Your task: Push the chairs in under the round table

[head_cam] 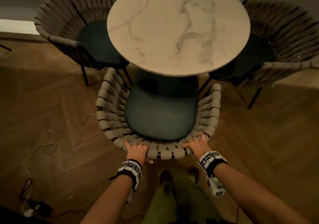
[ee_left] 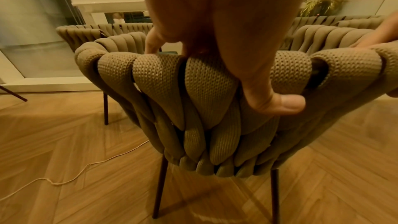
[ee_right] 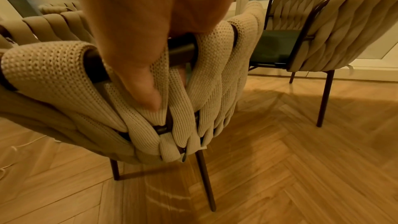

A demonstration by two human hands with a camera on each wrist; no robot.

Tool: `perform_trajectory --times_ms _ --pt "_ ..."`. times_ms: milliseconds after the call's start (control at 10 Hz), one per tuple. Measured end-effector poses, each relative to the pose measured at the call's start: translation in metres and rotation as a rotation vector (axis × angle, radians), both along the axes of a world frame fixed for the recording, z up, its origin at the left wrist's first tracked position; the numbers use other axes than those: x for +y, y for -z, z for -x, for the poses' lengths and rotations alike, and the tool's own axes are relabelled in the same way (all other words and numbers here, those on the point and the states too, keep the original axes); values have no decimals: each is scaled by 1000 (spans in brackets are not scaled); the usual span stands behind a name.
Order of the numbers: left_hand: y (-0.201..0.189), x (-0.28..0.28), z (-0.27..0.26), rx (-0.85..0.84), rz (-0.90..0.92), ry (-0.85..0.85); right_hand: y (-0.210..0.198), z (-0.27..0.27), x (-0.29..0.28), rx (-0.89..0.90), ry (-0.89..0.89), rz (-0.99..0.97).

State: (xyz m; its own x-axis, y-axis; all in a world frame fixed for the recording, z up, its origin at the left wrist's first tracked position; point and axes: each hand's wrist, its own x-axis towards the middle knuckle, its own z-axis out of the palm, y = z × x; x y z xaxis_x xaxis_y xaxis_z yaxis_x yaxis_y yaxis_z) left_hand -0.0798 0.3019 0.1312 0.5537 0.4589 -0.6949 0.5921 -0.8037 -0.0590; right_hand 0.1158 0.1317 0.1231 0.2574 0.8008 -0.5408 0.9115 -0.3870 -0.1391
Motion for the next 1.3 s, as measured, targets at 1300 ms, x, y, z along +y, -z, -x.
perform_trajectory --times_ms 1300 --pt "-15 -77 6 -56 16 -149 -64 1 -60 304 50 -130"
